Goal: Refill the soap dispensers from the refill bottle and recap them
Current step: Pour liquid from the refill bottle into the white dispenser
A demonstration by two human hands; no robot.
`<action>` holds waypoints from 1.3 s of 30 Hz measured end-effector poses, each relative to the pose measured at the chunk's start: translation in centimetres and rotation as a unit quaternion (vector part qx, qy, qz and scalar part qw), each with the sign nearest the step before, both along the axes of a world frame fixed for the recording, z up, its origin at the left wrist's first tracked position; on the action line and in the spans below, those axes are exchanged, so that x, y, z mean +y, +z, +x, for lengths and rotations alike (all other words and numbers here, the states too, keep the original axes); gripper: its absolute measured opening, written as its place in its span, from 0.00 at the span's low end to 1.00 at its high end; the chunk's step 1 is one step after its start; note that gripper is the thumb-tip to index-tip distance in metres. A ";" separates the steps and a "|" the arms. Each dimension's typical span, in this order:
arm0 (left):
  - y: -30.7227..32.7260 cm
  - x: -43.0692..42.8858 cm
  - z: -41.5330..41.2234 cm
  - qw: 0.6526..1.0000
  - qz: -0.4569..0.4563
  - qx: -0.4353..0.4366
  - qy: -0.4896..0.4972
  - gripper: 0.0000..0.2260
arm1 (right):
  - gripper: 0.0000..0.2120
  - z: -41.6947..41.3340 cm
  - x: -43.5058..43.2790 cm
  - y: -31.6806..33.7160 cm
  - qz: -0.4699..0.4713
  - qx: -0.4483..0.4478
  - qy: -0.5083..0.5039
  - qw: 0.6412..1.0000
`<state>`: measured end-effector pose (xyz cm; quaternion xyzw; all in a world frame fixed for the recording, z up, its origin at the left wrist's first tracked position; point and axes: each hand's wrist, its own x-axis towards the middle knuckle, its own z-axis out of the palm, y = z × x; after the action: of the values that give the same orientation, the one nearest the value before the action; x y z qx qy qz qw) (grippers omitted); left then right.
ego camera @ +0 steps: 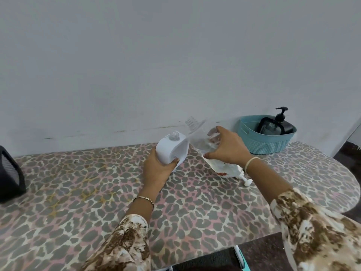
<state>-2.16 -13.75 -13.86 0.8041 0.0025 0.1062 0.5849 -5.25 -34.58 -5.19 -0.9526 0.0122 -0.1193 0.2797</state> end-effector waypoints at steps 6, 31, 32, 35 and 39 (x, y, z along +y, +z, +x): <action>-0.3 -0.1 0.2 1.000 -0.002 -0.002 0.001 0.32 | 0.29 0.3 0.0 1.3 -0.077 0.050 0.043 0.995; -0.4 0.2 -0.3 1.000 0.019 0.006 0.007 0.33 | 0.31 1.3 1.7 5.9 -0.225 0.150 0.082 0.959; -0.4 0.2 -0.3 1.000 0.019 0.007 0.007 0.33 | 0.31 1.4 1.7 5.9 -0.227 0.153 0.082 0.958; -0.3 0.2 -0.3 1.000 0.020 0.008 0.008 0.33 | 0.32 1.4 1.8 6.0 -0.231 0.158 0.082 0.956; -0.1 0.2 -0.4 1.000 0.023 0.011 0.012 0.33 | 0.33 1.5 2.0 6.2 -0.242 0.166 0.078 0.953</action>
<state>-2.55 -13.56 -14.01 0.8184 0.0156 0.1045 0.5648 -3.79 -32.62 1.02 -0.9960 -0.0451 0.0638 0.0431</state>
